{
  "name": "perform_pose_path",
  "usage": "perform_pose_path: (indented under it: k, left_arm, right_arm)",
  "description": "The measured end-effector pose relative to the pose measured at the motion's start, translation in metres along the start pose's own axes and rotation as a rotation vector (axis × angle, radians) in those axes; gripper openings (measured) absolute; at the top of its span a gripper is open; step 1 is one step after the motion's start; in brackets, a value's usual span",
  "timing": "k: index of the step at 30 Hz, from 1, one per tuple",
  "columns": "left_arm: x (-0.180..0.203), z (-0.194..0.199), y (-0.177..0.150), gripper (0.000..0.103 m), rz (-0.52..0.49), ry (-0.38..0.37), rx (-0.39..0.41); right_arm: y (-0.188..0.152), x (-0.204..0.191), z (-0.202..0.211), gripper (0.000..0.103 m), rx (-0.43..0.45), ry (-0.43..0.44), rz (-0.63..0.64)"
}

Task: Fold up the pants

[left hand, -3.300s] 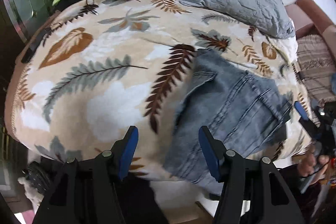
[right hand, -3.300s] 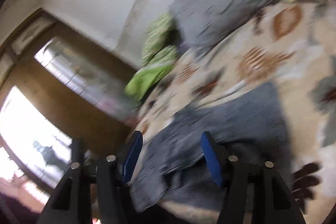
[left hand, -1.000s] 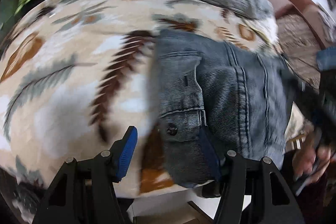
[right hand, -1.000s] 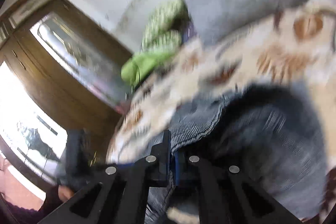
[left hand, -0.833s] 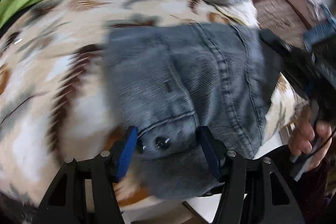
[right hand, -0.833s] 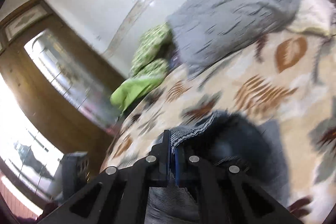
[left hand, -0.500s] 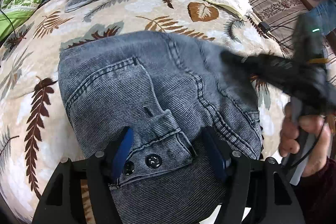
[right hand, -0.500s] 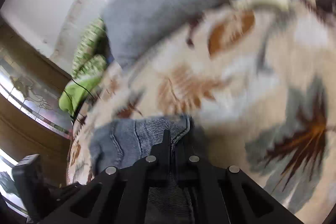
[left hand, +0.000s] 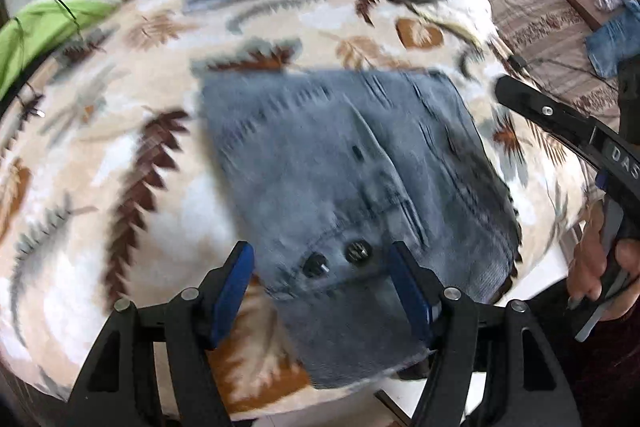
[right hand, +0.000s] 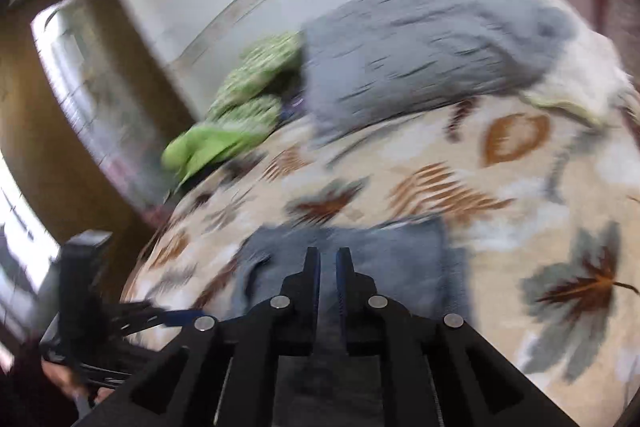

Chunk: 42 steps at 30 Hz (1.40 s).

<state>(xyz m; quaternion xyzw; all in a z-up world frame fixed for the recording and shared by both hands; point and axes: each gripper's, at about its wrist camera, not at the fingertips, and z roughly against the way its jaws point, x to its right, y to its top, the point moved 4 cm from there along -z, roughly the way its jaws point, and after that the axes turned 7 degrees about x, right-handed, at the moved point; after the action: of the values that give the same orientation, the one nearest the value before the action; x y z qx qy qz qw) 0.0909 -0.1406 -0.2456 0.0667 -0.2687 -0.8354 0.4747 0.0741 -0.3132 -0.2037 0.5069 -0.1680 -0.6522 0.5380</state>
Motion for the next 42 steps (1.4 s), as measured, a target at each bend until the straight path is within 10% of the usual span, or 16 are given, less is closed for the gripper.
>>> perform_pose_path:
  k: [11, 25, 42]
  left_arm:
    - [0.005, -0.015, -0.021, 0.073, -0.014, 0.01, -0.031]
    - [0.0, 0.04, -0.021, 0.074, -0.072, 0.23, 0.124]
    - [0.0, 0.06, -0.014, 0.078, -0.094, 0.331, 0.202]
  right_arm:
    - [-0.059, 0.029, -0.044, 0.007, -0.348, -0.024, -0.075]
    - [-0.08, 0.018, -0.023, 0.006, -0.283, -0.116, 0.018]
    - [-0.061, -0.002, 0.008, 0.01, -0.13, -0.163, 0.109]
